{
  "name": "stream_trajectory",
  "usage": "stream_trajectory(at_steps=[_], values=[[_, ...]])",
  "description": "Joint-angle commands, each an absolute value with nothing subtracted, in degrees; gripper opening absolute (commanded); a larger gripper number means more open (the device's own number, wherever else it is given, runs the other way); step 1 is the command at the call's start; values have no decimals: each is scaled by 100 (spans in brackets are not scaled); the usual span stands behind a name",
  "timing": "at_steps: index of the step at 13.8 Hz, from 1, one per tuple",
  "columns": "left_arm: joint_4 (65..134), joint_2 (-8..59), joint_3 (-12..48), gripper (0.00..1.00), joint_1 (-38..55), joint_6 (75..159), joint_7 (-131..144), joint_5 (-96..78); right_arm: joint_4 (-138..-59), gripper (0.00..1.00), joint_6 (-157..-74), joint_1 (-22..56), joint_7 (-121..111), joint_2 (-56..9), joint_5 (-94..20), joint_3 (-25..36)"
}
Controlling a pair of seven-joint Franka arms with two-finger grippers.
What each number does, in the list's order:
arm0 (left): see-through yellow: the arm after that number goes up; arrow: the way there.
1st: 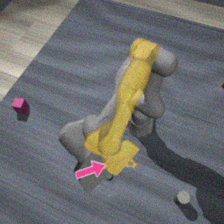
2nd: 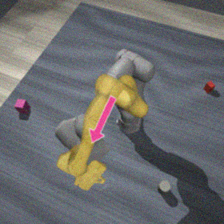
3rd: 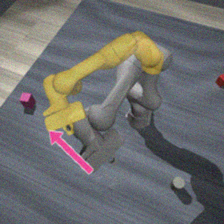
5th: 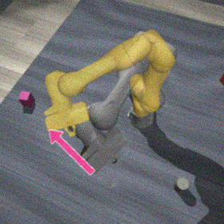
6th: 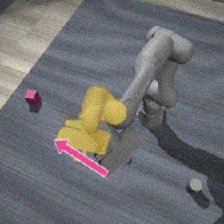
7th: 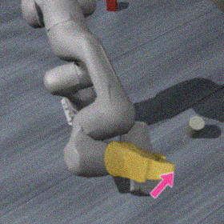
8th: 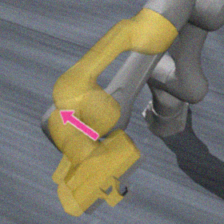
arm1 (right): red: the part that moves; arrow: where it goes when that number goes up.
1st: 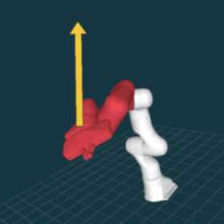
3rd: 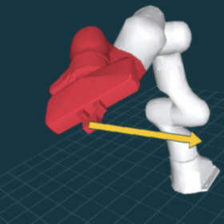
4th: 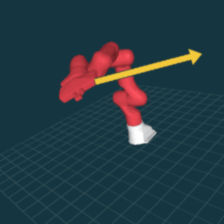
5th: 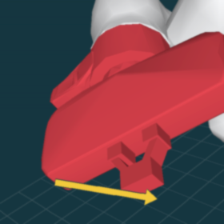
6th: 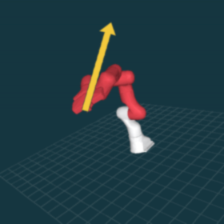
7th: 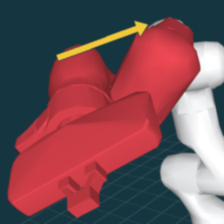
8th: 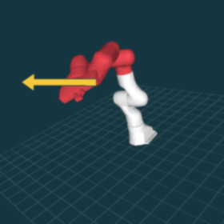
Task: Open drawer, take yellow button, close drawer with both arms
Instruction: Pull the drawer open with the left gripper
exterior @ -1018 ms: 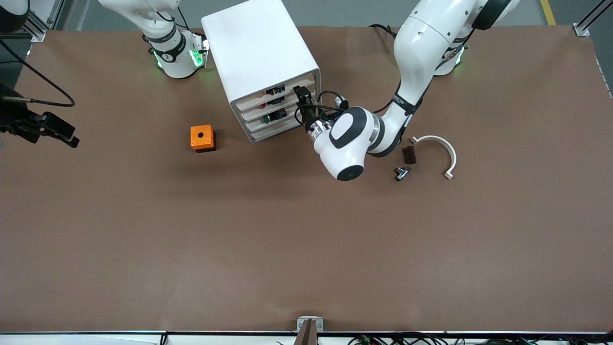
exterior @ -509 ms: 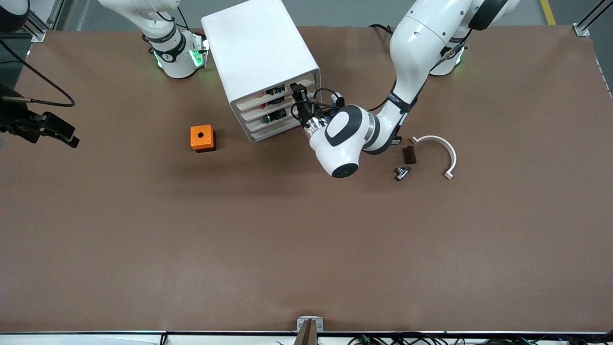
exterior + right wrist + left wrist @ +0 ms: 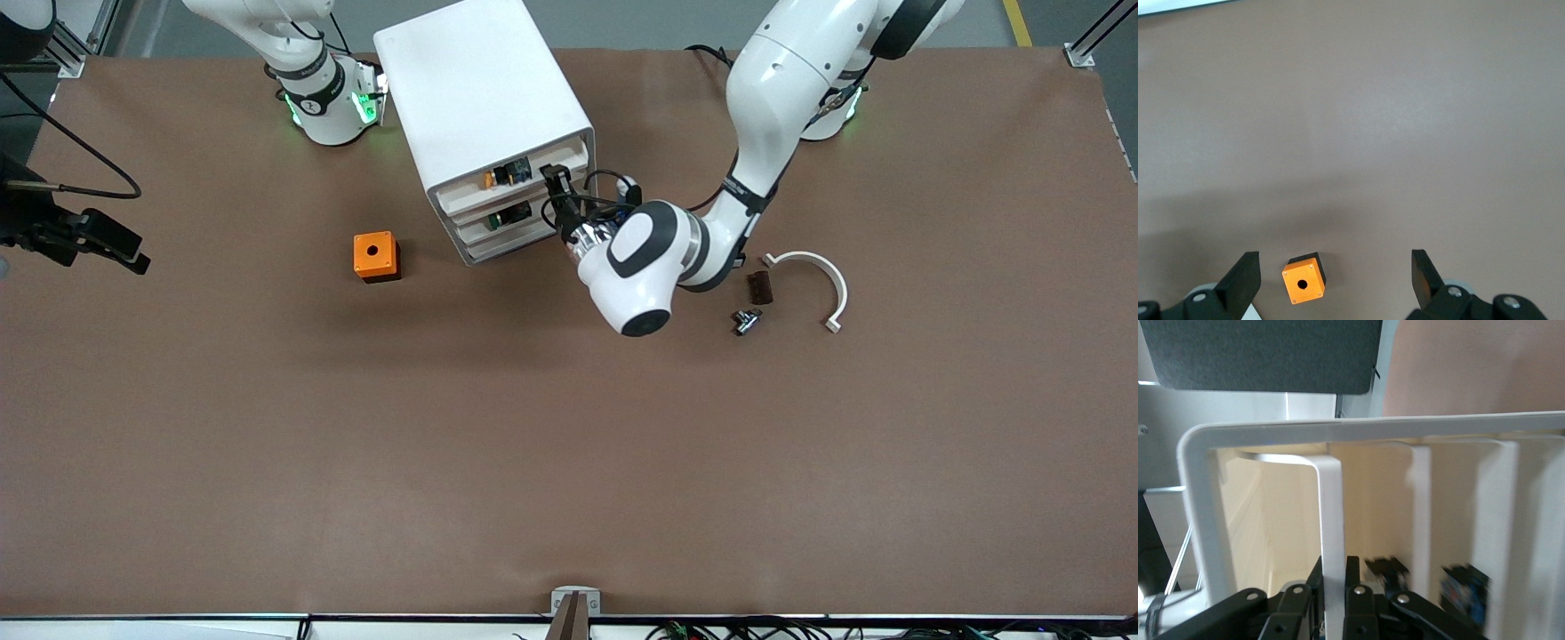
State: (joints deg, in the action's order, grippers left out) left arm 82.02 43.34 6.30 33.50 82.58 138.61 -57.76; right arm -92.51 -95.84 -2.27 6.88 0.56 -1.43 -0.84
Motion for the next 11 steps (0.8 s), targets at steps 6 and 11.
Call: stream_trajectory(at_steps=[6,11], values=[[7541,4658,536,16,2733,8525,13264,-5792,-9343,100,-9729,-238,546,-26,-273,-132],[7550,4606,545,99,2549,8473,13210,-5757,-9334,100,-9642,96,535,-202,-264,-132]])
